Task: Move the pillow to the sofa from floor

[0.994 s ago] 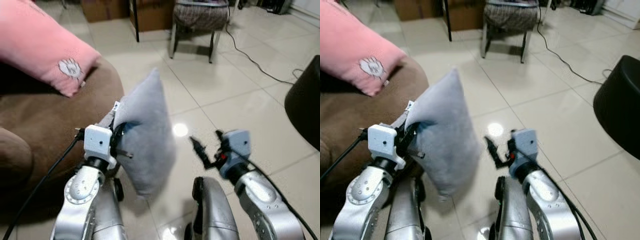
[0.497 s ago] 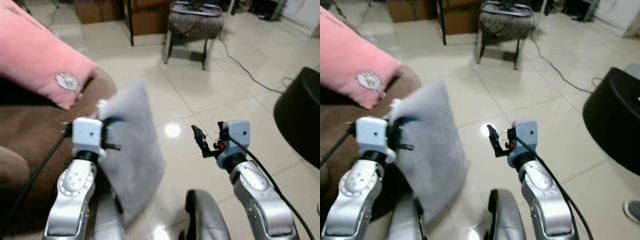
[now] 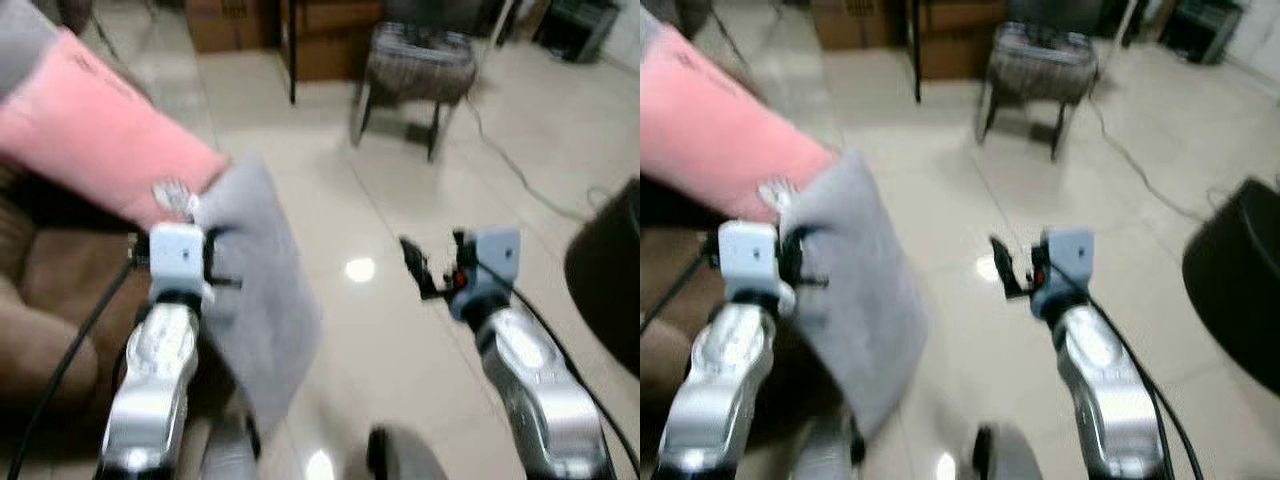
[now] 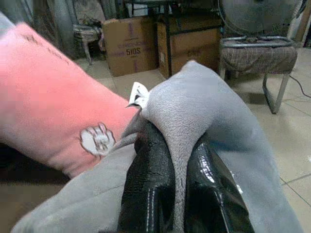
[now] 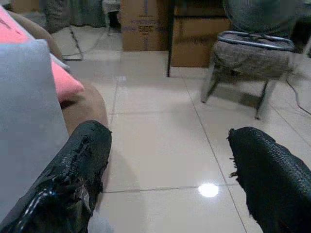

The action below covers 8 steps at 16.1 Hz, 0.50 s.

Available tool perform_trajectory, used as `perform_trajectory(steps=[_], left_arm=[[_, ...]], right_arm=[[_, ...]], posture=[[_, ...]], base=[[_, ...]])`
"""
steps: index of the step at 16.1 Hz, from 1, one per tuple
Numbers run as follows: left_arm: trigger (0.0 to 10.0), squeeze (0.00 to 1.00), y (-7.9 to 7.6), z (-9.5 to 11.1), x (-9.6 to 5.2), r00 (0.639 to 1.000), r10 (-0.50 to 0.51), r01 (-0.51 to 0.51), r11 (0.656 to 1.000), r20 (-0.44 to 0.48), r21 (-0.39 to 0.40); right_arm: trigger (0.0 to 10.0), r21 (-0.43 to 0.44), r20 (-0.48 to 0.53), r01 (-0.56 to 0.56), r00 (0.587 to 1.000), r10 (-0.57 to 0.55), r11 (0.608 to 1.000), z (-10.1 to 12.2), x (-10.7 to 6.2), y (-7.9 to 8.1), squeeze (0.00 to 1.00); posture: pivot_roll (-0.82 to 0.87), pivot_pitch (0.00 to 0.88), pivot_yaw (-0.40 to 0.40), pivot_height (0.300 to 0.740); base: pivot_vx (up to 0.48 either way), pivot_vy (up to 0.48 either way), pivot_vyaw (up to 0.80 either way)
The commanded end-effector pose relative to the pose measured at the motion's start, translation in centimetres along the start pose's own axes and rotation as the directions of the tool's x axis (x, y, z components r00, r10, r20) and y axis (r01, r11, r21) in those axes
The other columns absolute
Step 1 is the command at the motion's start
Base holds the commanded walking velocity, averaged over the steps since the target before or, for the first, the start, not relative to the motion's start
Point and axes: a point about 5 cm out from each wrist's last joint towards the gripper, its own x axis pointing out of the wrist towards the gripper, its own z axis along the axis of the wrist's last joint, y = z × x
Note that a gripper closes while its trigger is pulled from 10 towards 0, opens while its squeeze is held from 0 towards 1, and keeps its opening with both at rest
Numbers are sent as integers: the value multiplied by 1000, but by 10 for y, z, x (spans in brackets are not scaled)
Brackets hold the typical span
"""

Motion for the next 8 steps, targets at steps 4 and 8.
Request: perform_trajectory(steps=[4, 8], left_arm=[[10000, 0, 1, 28, 7, 992, -14, 10, 999, 123, 36], [10000, 0, 5, 27, 9, 993, 24, -29, 999, 116, 38]], right_arm=[[10000, 8, 54, -17, 998, 17, 1000, 10, 9, 9, 0], [10000, -4, 42, -29, 999, 29, 1000, 5, 14, 9, 0]], posture=[[64, 0, -26, 740], [96, 0, -63, 740]], base=[[0, 0, 0], [0, 0, 0]])
